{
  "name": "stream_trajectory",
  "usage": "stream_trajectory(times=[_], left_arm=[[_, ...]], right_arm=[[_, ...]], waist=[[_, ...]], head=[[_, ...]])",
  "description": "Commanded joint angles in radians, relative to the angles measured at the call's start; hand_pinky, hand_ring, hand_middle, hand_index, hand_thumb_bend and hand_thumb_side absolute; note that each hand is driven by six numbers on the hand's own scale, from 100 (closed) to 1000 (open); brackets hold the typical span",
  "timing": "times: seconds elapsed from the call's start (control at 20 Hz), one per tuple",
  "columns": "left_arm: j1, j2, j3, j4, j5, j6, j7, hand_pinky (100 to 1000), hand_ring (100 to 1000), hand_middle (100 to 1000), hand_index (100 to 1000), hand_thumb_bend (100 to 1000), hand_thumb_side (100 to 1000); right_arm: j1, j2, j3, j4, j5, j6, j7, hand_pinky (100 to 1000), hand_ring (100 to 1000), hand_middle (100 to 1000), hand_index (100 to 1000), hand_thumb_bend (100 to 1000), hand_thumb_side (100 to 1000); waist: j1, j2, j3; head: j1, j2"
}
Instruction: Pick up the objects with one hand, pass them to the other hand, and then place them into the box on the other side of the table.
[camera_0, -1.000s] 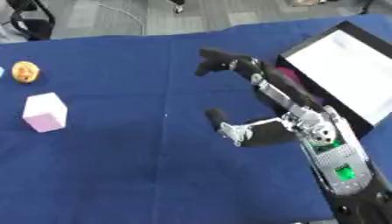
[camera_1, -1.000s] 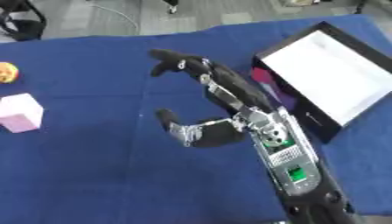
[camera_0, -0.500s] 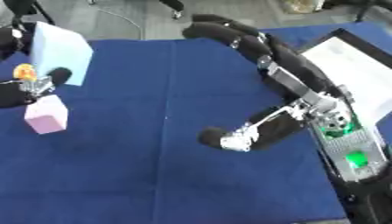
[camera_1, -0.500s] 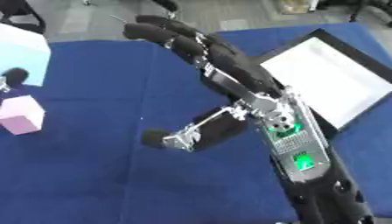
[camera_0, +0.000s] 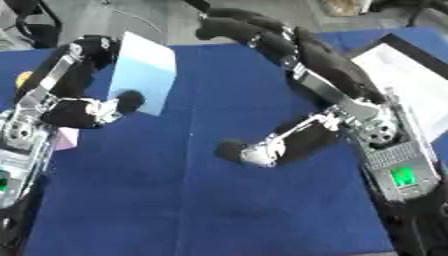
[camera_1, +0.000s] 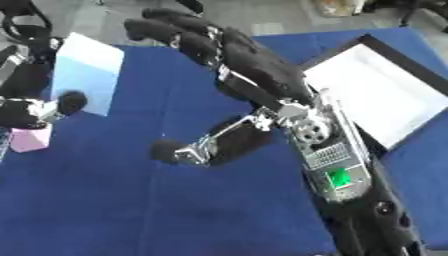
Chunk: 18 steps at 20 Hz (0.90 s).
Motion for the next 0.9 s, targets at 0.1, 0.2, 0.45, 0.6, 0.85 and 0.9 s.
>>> stream_trajectory(times=[0.1, 0.2, 0.45, 0.6, 0.85, 0.9], left_arm=[[-0.032, -0.013, -0.032, -0.003, 0.041, -0.029, -0.031, 818, 480, 459, 603, 556, 422], [-0.038, -0.015, -0.045, -0.010, 0.058, -0.048, -0.048, 822, 482, 460, 604, 548, 410], [-0.036, -0.013, -0.061, -0.023, 0.061, -0.093, -0.072, 825, 482, 458, 603, 521, 394], [-0.032, -0.012, -0.065, -0.033, 0.040, -0.118, -0.063, 822, 478, 453, 598, 514, 389], [-0.031, -0.011, -0.070, -0.031, -0.020, -0.142, -0.035, 824, 479, 453, 599, 506, 383], [-0.033, -0.012, -0.072, -0.029, -0.034, -0.145, -0.031, 824, 479, 453, 599, 504, 381]], right_arm=[[-0.023, 0.012, 0.007, -0.021, 0.037, 0.061, -0.007, 924, 959, 837, 1000, 423, 373], [-0.024, 0.015, 0.010, -0.021, 0.046, 0.088, -0.009, 911, 945, 824, 1000, 389, 377], [-0.028, 0.021, 0.018, -0.010, 0.040, 0.181, -0.056, 883, 921, 794, 1000, 339, 396], [-0.031, 0.025, 0.026, 0.000, 0.029, 0.233, -0.091, 867, 909, 778, 1000, 312, 412], [-0.034, 0.026, 0.043, 0.011, 0.017, 0.266, -0.102, 859, 900, 774, 1000, 288, 426], [-0.035, 0.026, 0.046, 0.012, 0.016, 0.268, -0.099, 858, 898, 775, 1000, 287, 430]], waist=[[-0.014, -0.022, 0.000], [-0.015, -0.021, 0.000], [-0.016, -0.019, 0.002], [-0.018, -0.018, 0.003], [-0.019, -0.016, 0.004], [-0.019, -0.016, 0.004]], head=[[-0.006, -0.002], [-0.008, -0.002], [-0.015, -0.002], [-0.020, -0.002], [-0.025, -0.002], [-0.026, -0.002]])
